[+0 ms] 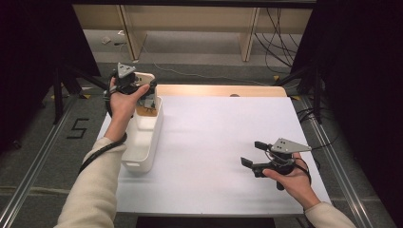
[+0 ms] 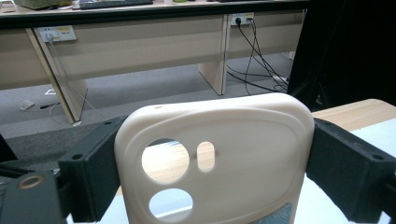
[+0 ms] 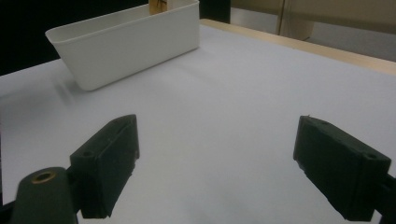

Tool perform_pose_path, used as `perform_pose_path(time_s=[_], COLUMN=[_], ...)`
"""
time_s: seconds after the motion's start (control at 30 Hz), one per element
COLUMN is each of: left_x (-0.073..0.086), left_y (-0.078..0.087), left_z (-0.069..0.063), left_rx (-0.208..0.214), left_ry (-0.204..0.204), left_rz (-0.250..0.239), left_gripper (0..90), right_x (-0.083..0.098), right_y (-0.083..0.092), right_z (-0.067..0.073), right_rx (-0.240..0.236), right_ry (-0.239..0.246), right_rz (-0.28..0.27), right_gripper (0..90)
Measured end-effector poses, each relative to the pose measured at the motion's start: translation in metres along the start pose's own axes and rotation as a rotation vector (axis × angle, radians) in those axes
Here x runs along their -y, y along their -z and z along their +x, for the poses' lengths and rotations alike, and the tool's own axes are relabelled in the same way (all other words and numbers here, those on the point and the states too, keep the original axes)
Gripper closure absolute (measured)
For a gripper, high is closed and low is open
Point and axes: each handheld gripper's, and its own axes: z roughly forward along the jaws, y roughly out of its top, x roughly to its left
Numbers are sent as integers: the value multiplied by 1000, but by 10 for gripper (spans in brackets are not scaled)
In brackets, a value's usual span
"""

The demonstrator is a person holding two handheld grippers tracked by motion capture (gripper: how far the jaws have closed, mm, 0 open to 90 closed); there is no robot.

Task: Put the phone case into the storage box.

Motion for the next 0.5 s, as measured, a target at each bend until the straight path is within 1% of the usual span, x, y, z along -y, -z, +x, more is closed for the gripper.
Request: perform_pose_path(time_s=[0.5], left_x=[-2], left_y=[-6], left_z=[-1], left_rx=[1], left_ry=[-12], left_rz=[13], left_gripper=[108], right_x=[0], right_y=[0], right_z=[0], right_rx=[-2], right_ry=[2], right_rz=[2], right_gripper=[153])
